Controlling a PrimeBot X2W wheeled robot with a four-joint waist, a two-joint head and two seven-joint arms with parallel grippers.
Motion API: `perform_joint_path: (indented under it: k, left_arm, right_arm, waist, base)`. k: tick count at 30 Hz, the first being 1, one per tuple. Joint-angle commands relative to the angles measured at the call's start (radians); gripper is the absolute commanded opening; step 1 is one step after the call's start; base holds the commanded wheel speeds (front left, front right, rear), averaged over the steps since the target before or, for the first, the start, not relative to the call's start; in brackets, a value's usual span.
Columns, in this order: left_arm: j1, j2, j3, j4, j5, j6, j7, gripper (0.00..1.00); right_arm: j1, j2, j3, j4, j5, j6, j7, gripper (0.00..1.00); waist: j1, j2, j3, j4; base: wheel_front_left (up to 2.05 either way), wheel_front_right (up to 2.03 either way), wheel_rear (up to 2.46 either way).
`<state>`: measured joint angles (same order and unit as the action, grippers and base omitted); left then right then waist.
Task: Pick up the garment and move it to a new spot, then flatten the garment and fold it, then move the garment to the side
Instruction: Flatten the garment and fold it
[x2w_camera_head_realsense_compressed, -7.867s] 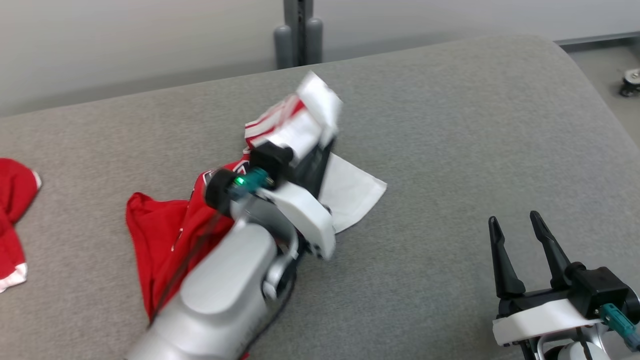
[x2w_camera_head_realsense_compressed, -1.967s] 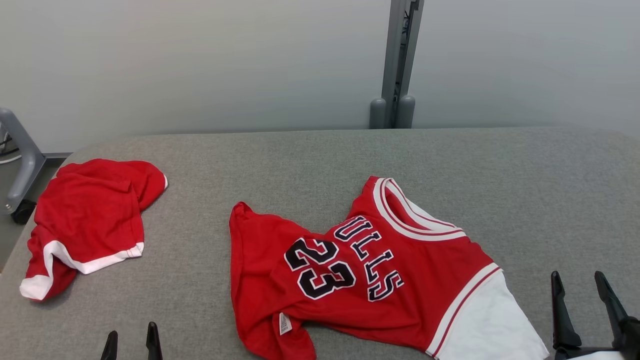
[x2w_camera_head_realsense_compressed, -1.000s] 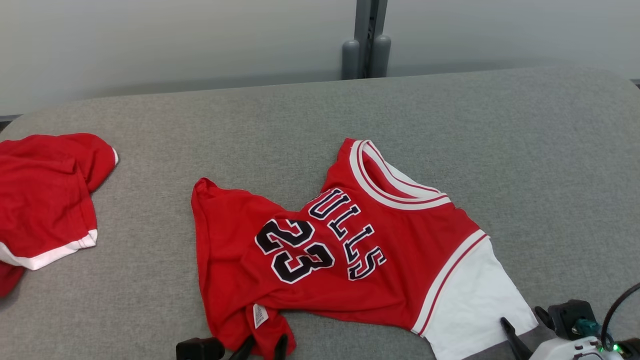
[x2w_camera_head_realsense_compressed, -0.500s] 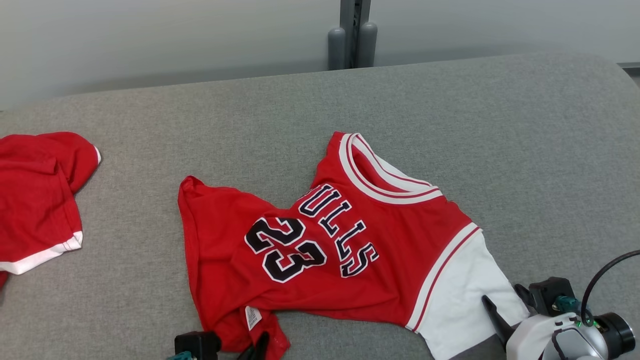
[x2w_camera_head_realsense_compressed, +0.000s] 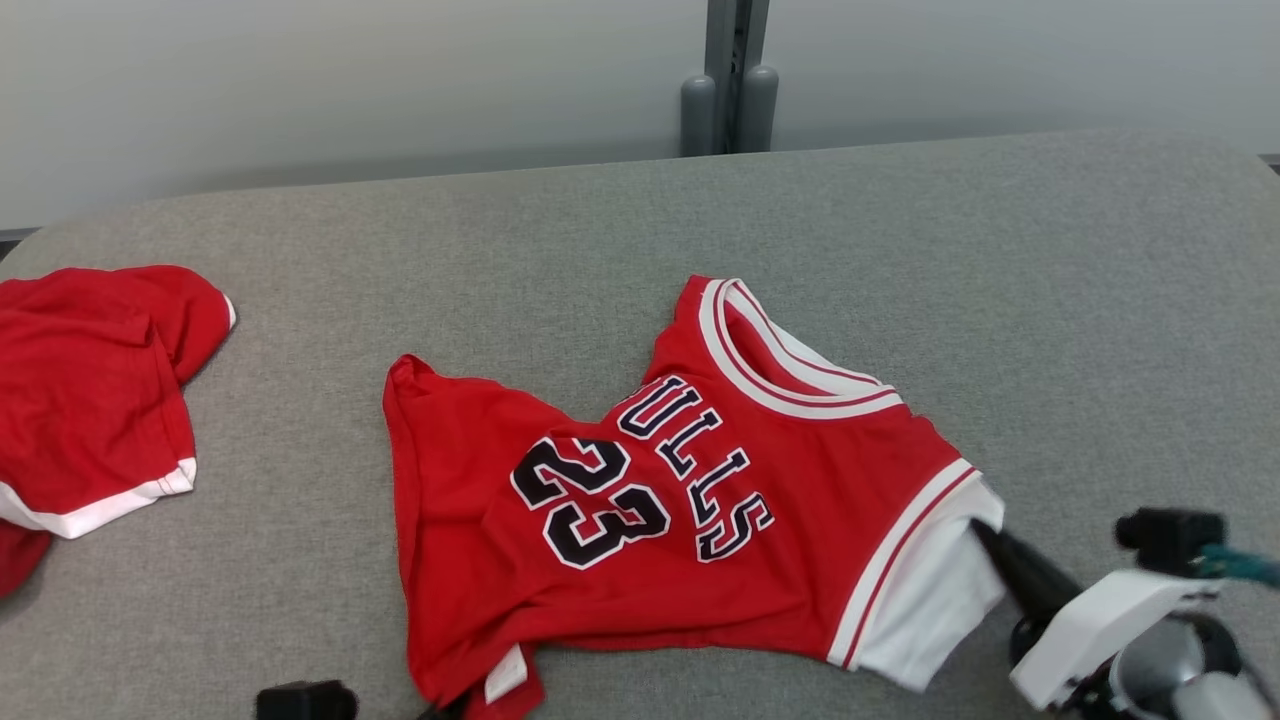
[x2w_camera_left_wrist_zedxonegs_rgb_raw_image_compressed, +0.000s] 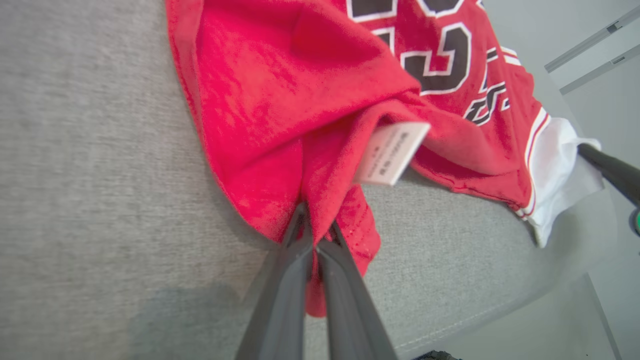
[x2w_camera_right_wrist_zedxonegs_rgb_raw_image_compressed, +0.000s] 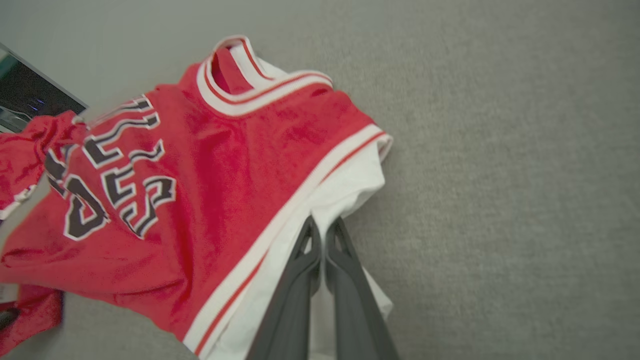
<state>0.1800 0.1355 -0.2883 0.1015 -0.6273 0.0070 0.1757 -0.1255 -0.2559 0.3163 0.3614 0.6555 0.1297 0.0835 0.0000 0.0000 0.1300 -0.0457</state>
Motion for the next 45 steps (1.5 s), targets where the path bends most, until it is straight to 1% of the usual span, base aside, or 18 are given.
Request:
perform_joint_path:
  k: [1,5,8,9,13,15,17,21,24,27,29,31,33,36,37,40,43,45]
  left_arm:
    - [0.033,0.051,0.025,-0.072,-0.008,0.006,0.027,0.00]
    - [0.110,0.161,0.084,-0.303,-0.031,0.017,0.111,0.00]
    - [0.147,0.230,0.126,-0.467,-0.050,0.018,0.170,0.00]
    - [0.147,0.230,0.126,-0.467,-0.050,0.018,0.170,0.00]
    - [0.140,0.278,0.167,-0.669,-0.102,0.010,0.226,0.00]
    - [0.104,0.299,0.192,-0.760,-0.123,0.006,0.247,0.00]
    - [0.019,0.345,0.237,-0.863,-0.152,0.003,0.294,0.00]
    - [-0.200,0.422,0.295,-0.896,-0.226,-0.004,0.390,0.00]
    - [-0.431,0.490,0.309,-0.813,-0.267,0.000,0.478,0.00]
    - [-0.706,0.511,0.264,-0.659,-0.272,-0.001,0.539,0.00]
    - [-0.901,0.498,0.218,-0.528,-0.232,0.003,0.549,0.00]
    - [-1.092,0.457,0.166,-0.379,-0.172,0.010,0.529,0.00]
    - [-1.260,0.408,0.109,-0.218,-0.102,0.007,0.489,0.00]
    - [-1.494,0.362,0.055,-0.001,0.044,0.000,0.351,0.00]
    - [-1.569,0.339,0.047,0.065,0.090,0.006,0.276,0.00]
    - [-1.734,0.269,0.022,0.249,0.192,0.015,0.035,0.00]
    - [-1.832,0.207,0.018,0.399,0.225,0.007,-0.170,0.00]
    - [-1.857,0.189,-0.011,0.490,0.243,-0.031,-0.254,0.00]
  right_arm:
    - [0.006,-0.047,-0.040,-0.089,0.092,0.002,0.011,0.00]
    - [0.041,-0.135,-0.149,-0.317,0.281,0.002,0.040,0.00]
    - [0.062,-0.181,-0.243,-0.467,0.378,0.002,0.059,0.00]
    - [0.062,-0.181,-0.243,-0.467,0.378,0.002,0.059,0.00]
    - [0.067,-0.196,-0.360,-0.637,0.461,0.002,0.079,0.00]
    - [0.051,-0.193,-0.416,-0.703,0.481,0.001,0.091,0.00]
    - [0.005,-0.188,-0.490,-0.793,0.496,0.002,0.120,0.00]
    - [-0.139,-0.204,-0.545,-0.839,0.466,0.001,0.195,0.00]
    - [-0.323,-0.195,-0.525,-0.790,0.430,0.001,0.268,0.00]
    - [-0.543,-0.160,-0.479,-0.681,0.333,0.001,0.324,0.00]
    - [-0.701,-0.116,-0.446,-0.583,0.253,0.001,0.342,0.00]
    - [-0.862,-0.056,-0.426,-0.472,0.173,0.001,0.336,0.00]
    - [-1.015,-0.007,-0.412,-0.363,0.077,0.001,0.292,0.00]
    - [-1.221,0.094,-0.427,-0.180,-0.054,0.001,0.148,0.00]
    - [-1.291,0.120,-0.442,-0.122,-0.102,0.001,0.087,0.00]
    - [-1.456,0.150,-0.422,0.020,-0.226,0.001,-0.098,0.00]
    - [-1.549,0.176,-0.399,0.122,-0.241,0.001,-0.273,0.00]
    - [-1.576,0.188,-0.371,0.165,-0.218,0.001,-0.316,0.00]
  waist:
    - [0.0000,0.0000,-0.007,0.005]
    - [0.0000,0.0000,-0.019,0.018]
    - [0.0000,0.0000,-0.025,0.024]
    - [0.0000,0.0000,-0.025,0.024]
    - [0.0000,0.0000,-0.027,0.028]
    - [0.0000,0.0000,-0.021,0.030]
    - [0.0000,0.0000,0.000,0.034]
    - [0.0000,0.0000,0.065,0.032]
    - [0.0000,0.0000,0.149,0.024]
    - [0.0000,0.0000,0.240,0.019]
    - [0.0000,0.0000,0.298,0.017]
    - [0.0000,0.0000,0.357,0.016]
    - [0.0000,0.0000,0.411,0.017]
    - [0.0000,0.0000,0.487,0.007]
    - [0.0000,0.0000,0.513,0.007]
    - [0.0000,0.0000,0.572,0.007]
    - [0.0000,0.0000,0.598,0.010]
    - [0.0000,0.0000,0.616,0.006]
  base:
    - [0.00,0.00,0.00]
    - [0.00,0.00,0.00]
    - [0.00,0.00,0.00]
    - [0.00,0.00,0.00]
    - [0.00,0.00,0.00]
    - [0.00,0.00,0.00]
    - [0.00,0.00,0.00]
    - [0.00,0.00,0.00]
    - [0.00,0.00,0.00]
    - [0.00,0.00,0.00]
    - [0.00,0.00,0.00]
    - [0.00,0.00,0.00]
    - [0.00,0.00,0.00]
    - [0.00,0.00,0.00]
    - [0.00,0.00,0.00]
    - [0.00,0.00,0.00]
    - [0.00,0.00,0.00]
    - [0.00,0.00,0.00]
